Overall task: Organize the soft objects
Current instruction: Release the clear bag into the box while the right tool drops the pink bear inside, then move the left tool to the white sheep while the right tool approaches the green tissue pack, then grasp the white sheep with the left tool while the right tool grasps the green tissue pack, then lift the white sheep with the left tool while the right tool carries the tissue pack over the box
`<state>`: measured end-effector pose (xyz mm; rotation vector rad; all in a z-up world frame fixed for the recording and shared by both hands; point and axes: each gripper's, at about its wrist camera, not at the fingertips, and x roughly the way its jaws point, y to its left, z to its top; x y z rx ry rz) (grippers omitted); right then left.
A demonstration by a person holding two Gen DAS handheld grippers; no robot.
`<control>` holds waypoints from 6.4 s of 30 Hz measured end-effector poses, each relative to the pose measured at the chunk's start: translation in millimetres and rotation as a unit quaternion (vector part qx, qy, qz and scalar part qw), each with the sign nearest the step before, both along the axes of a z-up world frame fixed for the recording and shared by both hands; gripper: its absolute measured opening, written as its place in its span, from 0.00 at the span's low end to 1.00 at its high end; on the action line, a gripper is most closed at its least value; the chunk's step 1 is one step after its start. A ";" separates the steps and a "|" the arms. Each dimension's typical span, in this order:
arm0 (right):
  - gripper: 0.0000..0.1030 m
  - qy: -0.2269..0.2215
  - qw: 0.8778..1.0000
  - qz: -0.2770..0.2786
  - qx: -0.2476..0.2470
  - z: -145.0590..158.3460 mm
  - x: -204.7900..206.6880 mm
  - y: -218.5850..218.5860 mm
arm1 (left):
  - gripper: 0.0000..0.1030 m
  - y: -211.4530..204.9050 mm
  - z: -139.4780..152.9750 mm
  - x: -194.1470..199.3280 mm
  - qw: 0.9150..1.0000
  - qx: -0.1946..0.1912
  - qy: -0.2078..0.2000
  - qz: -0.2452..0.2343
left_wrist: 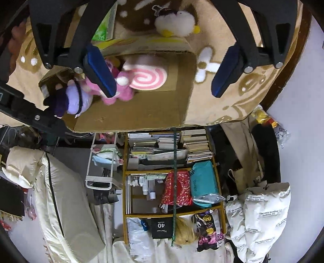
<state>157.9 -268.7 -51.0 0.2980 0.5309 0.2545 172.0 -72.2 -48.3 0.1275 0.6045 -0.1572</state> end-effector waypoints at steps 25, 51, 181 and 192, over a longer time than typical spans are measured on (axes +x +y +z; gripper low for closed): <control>0.93 0.008 0.999 0.002 -0.033 14.7 -52.9 10.8 | 0.98 22.6 24.2 -61.1 0.999 0.035 0.022 0.025; 0.93 0.063 0.996 0.030 -0.062 -0.5 -86.8 36.0 | 0.98 48.8 12.4 -67.5 0.993 0.030 0.098 0.051; 0.61 -0.038 0.997 0.020 -0.064 35.7 -76.7 34.2 | 0.29 29.2 73.4 -67.8 0.998 -0.029 -0.060 0.020; 0.62 -0.064 0.991 0.013 -0.113 37.5 -41.4 43.5 | 0.30 20.2 90.5 -39.1 0.995 -0.017 -0.098 0.010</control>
